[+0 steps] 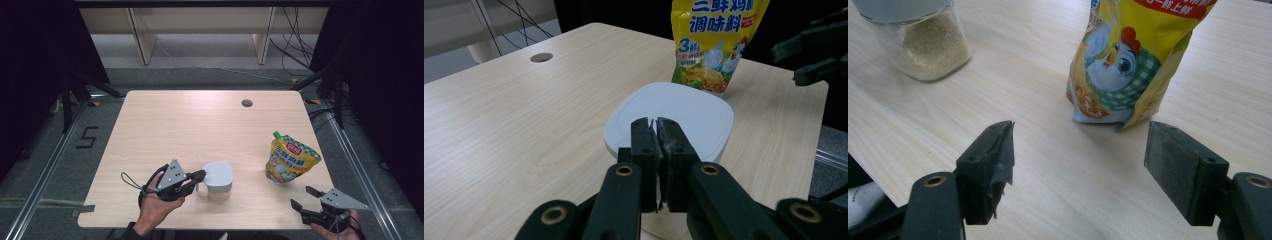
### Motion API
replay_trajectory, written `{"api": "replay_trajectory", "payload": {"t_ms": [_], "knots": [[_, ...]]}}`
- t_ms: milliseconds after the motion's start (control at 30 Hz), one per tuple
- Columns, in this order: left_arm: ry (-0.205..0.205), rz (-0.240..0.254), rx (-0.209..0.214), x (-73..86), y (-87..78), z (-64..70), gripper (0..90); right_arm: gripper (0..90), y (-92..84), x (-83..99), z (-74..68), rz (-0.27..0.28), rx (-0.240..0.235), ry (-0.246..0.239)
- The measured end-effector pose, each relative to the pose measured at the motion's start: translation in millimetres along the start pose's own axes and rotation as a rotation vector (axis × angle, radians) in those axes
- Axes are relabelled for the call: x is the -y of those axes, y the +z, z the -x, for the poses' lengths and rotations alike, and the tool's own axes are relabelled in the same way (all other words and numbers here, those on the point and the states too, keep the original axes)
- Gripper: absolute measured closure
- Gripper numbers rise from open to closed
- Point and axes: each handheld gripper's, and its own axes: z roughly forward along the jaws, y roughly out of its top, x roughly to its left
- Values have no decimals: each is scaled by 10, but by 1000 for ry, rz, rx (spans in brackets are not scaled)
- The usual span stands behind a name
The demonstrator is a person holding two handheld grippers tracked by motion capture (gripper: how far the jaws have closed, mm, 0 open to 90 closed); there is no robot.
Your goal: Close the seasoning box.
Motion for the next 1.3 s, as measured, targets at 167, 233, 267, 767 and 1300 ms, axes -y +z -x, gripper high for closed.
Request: {"api": "replay_trajectory", "payload": {"t_ms": [167,233,267,767,1300], "knots": [[-14,17,5,0,-100,-18,798,291,5,1,-6,-3,-1,-7],[-21,23,16,6,-147,-34,765,291,5,1,-6,-3,-1,-8],[-44,23,13,17,-174,-32,741,291,3,1,-7,-5,-2,-5],[-131,-29,-1,264,-230,-97,356,291,12,0,-23,-6,-9,-15],[-89,-96,11,500,-220,132,306,291,-14,1,-93,-10,-13,-1]]}}
